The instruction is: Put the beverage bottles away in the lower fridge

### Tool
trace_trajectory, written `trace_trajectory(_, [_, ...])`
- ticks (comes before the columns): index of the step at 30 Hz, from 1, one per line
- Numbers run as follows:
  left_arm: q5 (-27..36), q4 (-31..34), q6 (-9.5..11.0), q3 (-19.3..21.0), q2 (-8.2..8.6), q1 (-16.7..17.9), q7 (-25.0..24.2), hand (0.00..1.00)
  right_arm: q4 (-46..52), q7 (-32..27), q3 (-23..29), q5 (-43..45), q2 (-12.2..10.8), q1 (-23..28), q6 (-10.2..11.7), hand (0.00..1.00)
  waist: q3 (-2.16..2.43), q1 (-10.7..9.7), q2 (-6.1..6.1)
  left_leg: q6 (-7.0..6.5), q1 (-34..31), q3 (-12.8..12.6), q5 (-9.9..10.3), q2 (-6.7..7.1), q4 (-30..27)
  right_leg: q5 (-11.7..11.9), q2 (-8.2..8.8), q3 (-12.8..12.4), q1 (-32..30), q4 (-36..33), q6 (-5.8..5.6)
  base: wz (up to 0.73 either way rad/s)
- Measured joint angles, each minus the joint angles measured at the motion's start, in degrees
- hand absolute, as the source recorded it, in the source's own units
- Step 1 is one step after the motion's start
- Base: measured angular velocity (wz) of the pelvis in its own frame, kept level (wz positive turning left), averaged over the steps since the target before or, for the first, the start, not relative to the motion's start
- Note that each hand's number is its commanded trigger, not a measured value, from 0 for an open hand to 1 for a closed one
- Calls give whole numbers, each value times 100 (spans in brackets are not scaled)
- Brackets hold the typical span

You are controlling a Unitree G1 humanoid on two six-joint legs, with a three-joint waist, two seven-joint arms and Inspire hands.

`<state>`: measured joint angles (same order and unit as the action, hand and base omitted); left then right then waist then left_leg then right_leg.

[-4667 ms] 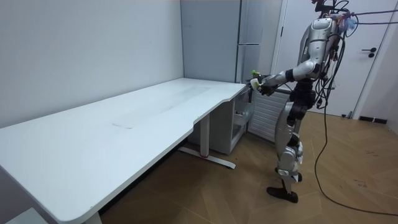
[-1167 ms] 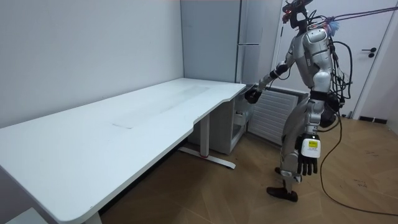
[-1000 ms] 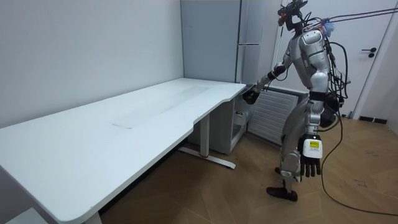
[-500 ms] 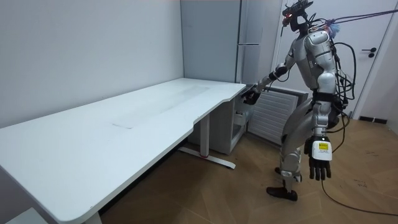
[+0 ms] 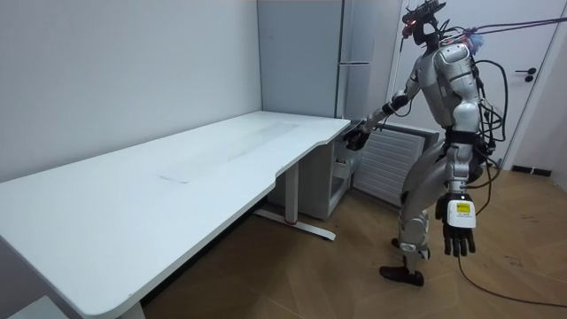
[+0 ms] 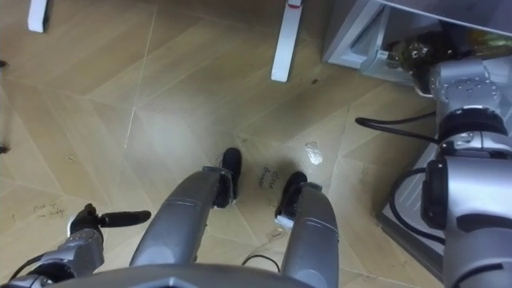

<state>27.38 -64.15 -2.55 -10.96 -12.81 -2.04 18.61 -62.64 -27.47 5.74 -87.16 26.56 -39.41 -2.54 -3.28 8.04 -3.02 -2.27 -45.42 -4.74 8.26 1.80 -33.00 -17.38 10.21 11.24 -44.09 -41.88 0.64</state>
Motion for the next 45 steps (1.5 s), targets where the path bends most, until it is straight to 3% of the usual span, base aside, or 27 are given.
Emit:
trace_trajectory(9, [2,2,-17,-61,-9,49,-6,0,-10,264,-14,1,55,-10,-13,0,15,18,93,10,3,2,13,-17,-23,4,-25,-5,15,0,7,0])
trace_trajectory(33, [-4,4,-77,-61,-10,49,-15,0,-25,319,-15,16,61,-7,-3,0,14,7,91,10,3,3,13,-19,-33,7,-26,-9,22,0,11,0])
trace_trajectory(45, [-49,16,55,-60,-8,45,-9,0,17,409,-15,224,60,44,15,0,15,-64,88,9,7,-9,12,-11,-41,6,-7,7,20,-30,11,0])
